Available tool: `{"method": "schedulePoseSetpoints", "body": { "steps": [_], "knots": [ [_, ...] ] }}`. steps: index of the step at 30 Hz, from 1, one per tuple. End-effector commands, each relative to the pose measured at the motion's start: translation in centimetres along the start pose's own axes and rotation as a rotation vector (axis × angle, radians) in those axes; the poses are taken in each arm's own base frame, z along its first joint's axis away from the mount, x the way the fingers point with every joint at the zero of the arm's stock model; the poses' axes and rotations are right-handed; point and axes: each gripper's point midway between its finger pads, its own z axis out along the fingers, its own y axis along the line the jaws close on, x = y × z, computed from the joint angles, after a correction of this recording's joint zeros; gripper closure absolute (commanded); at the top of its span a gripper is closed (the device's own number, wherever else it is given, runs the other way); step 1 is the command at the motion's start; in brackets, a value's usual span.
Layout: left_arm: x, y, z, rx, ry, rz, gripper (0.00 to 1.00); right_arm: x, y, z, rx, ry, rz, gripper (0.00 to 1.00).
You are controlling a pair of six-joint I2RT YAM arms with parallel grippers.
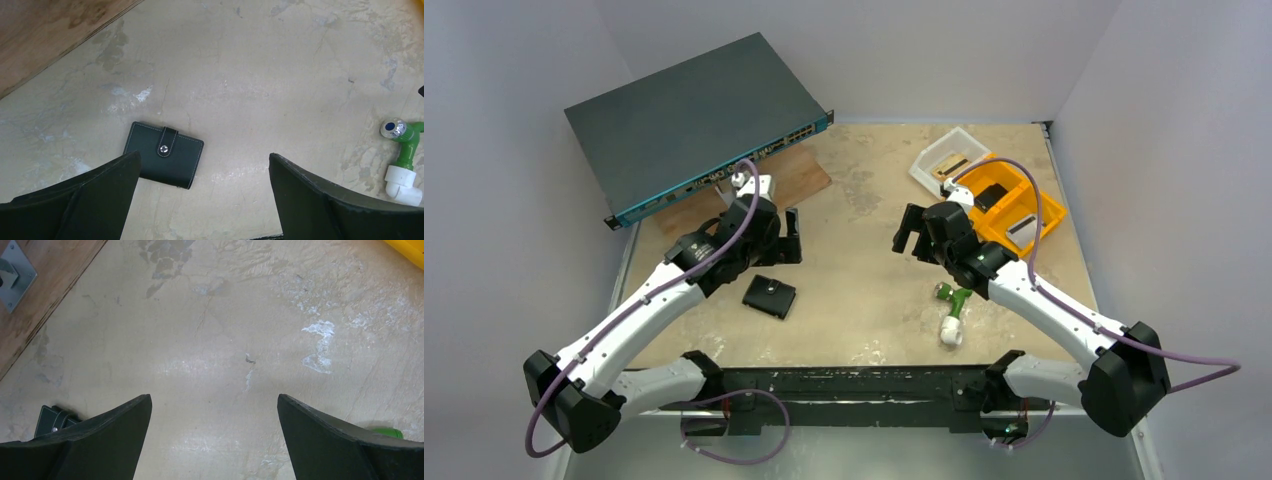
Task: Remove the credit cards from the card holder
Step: Move the card holder to the center of the board.
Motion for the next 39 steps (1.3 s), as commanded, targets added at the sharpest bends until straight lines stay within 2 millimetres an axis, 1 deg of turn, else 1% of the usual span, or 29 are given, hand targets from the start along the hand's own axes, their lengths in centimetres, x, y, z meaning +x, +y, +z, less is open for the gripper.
{"method": "schedulePoseSetpoints", "body": {
  "steps": [1, 5, 8, 13, 16, 18, 21, 24, 26, 34, 39],
  "knots": [
    [0.0, 0.9, -0.2, -0.039, -0.044, -0.094, 0.0, -0.7, 0.9, -0.6, -0.038, -0.009, 0.008, 0.01],
    [1.0, 1.4, 0.1, -0.062, -0.021, -0.111, 0.0, -0.3, 0.6, -0.3, -0.029, -0.001, 0.007, 0.01],
    [2.0, 2.2, 0.5, -0.11, 0.006, -0.132, 0.03, 0.0, 0.7, -0.1, -0.037, 0.004, 0.011, 0.01],
    [3.8, 3.4, 1.7, -0.174, 0.041, -0.166, 0.05, 0.2, 0.8, 0.0, -0.036, 0.016, 0.007, 0.01],
    [5.3, 4.4, 2.6, -0.216, 0.079, -0.213, 0.08, 0.4, 0.8, 0.1, -0.042, 0.021, 0.001, 0.01],
    [6.4, 4.9, 3.4, -0.219, 0.113, -0.263, 0.13, 0.5, 0.9, 0.2, -0.045, 0.029, -0.005, 0.01],
    [8.0, 5.8, 4.6, -0.228, 0.14, -0.318, 0.23, 0.6, 1.0, 0.2, -0.051, 0.036, -0.016, 0.01],
    [8.6, 6.2, 5.4, -0.24, 0.14, -0.336, 0.31, 0.7, 1.1, 0.3, -0.055, 0.042, -0.027, 0.01],
    [8.9, 6.5, 5.8, -0.25, 0.146, -0.34, 0.33, 1.0, 1.0, 0.5, -0.053, 0.049, -0.031, 0.01],
    [10.3, 6.6, 7.6, -0.25, 0.177, -0.367, 0.5, 1.4, 1.3, 1.0, -0.056, 0.071, -0.035, 0.01],
    [10.8, 6.7, 8.6, -0.255, 0.191, -0.36, 0.56, 1.9, 1.2, 1.1, -0.059, 0.084, -0.031, 0.01]
  ]
}}
